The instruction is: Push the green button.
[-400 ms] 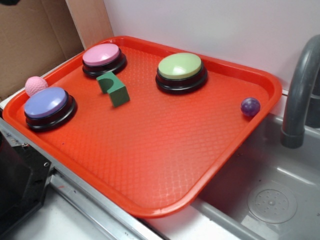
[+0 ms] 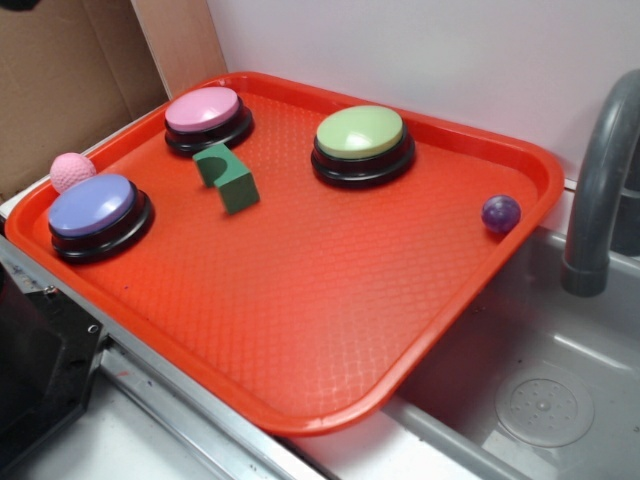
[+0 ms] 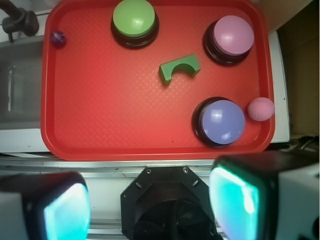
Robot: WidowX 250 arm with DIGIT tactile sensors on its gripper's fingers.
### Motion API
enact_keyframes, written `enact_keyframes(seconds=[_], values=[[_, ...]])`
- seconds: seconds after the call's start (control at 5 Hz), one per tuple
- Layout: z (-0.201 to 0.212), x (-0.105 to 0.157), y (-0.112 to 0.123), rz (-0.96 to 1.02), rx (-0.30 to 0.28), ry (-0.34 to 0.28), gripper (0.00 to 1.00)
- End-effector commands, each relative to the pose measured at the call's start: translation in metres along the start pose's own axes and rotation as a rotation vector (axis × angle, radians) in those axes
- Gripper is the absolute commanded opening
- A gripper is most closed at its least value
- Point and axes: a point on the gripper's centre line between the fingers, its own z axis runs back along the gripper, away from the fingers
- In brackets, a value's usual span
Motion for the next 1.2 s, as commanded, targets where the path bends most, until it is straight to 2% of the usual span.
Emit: enact_keyframes(seconds=[0.0,0.2,0.4,0.6,0.8,1.0], values=[[-0.052,0.09,-0.007,-0.14,0.028,-0.036,1.0],[-0.072,0.107,-0.003,-0.118,0.052,-0.086,1.0],[-0.091,0.128,0.018,-0.03,0.122,-0.094,1.0],[-0.112,0.145,0.028,0.017,0.088,-0.076,1.0],[-0.128,0.158,0.028,0.014,0.054,-0.053,1.0],[-0.128,0.158,0.028,0.014,0.054,-0.053,1.0]])
